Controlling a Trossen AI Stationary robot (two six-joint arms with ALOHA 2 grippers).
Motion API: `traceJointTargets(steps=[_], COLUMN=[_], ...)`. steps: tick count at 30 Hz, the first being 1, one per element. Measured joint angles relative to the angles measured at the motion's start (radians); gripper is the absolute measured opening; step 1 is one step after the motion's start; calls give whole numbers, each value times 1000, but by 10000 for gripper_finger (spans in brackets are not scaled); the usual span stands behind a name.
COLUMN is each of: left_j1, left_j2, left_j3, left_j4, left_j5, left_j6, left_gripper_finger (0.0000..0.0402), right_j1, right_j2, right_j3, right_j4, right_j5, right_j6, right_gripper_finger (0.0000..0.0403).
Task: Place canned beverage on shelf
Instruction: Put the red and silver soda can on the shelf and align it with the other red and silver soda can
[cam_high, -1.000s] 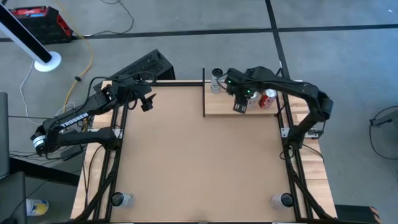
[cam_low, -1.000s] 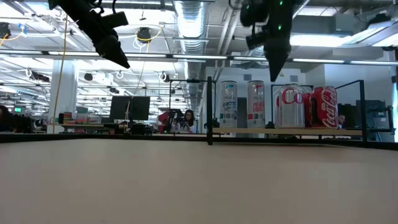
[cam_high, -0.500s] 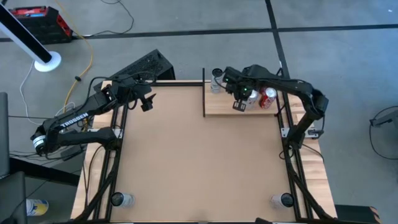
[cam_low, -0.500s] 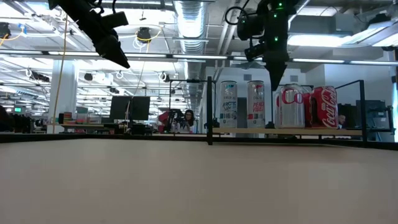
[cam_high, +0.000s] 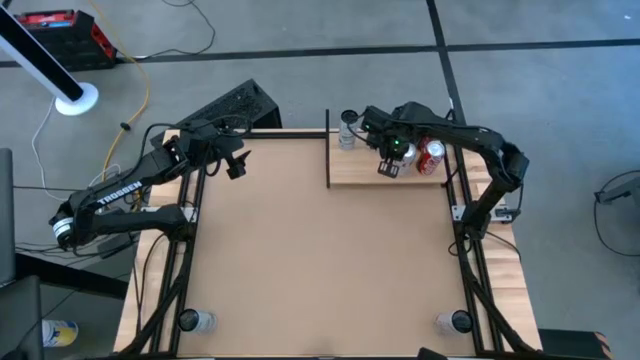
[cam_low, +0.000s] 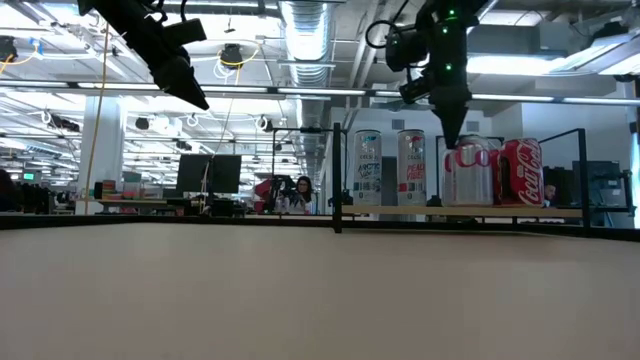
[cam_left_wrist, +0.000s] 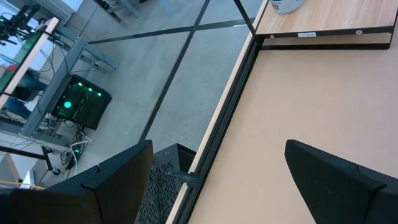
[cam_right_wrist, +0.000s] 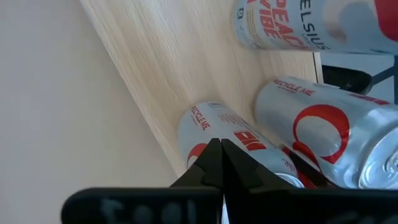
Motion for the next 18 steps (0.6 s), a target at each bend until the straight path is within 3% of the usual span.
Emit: traceJointTargets(steps=[11,18], left_j1=[0,0], left_j2=[0,0], left_j3=[0,0], left_j4=[0,0], left_j5=[0,0], left_j6=[0,0], left_gripper_finger=[350,350], right_j1=[-4,48], right_j2=[-2,-92], right_j3=[0,36], right_j4=[8,19], right_j5=[2,-31], right_j6=[7,18], right_gripper_finger=[23,29])
